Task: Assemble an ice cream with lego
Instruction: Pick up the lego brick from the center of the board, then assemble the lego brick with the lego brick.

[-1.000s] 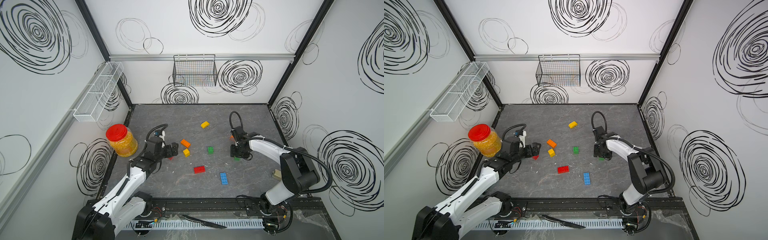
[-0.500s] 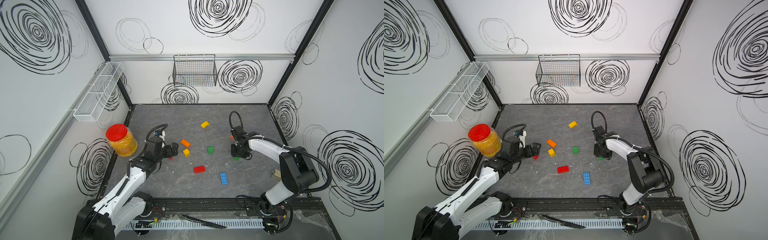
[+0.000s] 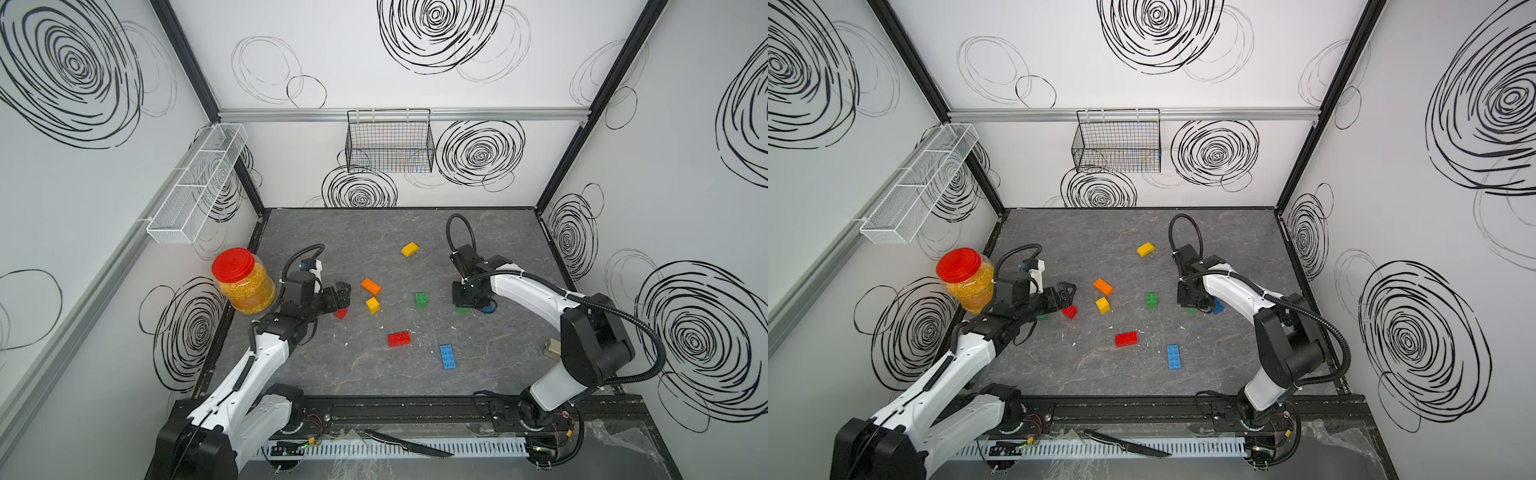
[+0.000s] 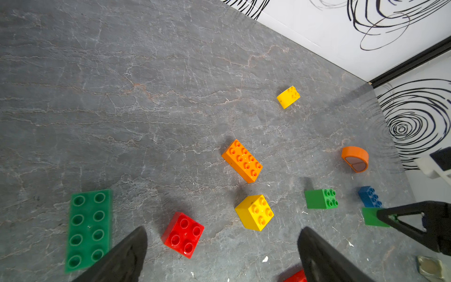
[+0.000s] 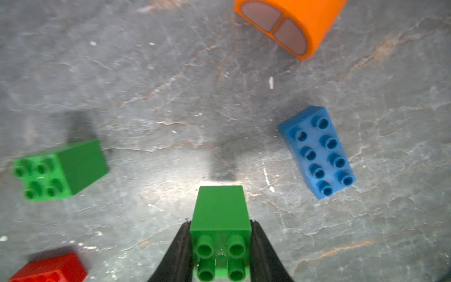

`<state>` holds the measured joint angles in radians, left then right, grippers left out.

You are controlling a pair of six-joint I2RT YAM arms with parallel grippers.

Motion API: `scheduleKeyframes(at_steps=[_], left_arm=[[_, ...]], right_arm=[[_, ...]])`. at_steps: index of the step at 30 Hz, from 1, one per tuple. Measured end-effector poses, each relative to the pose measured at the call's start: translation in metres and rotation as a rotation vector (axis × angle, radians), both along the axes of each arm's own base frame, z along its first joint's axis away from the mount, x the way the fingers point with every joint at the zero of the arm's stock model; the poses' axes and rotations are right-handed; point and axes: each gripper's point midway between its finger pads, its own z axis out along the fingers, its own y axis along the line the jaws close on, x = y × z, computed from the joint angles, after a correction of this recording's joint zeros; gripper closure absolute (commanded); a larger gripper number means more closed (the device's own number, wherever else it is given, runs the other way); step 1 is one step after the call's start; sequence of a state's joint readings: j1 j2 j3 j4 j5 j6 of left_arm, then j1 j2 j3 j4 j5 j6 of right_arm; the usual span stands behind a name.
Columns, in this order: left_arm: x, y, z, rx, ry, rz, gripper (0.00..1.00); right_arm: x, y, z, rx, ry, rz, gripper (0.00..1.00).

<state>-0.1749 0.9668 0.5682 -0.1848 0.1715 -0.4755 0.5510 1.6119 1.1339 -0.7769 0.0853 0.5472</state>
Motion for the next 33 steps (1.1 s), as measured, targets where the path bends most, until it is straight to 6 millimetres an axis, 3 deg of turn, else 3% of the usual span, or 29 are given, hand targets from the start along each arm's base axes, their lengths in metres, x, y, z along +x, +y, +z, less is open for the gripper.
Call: scheduleKeyframes(at_steps=[7,13,21,33], left_arm=[[0.0,0.001,-0.006,-0.041,0.03,-0.024,0.01],[-0.001,-0.001,-0.011,-0.078,0.058,-0.057,0.01],[-0.003,-0.008,-0.011,-0.104,0.065,-0.094,0.01],[-0.004,-0.01,-0.01,-0.112,0.066,-0.103,0.01]], right_arm=[[0.009,0.067,0.049,0.083,-0.089,0.087,1.0],[0.013,0.106,0.048,0.082,-0.082,0.137,1.0],[0.011,0.119,0.023,0.03,-0.03,0.153,1.0],[0.013,0.115,0.018,0.008,-0.023,0.146,1.0]])
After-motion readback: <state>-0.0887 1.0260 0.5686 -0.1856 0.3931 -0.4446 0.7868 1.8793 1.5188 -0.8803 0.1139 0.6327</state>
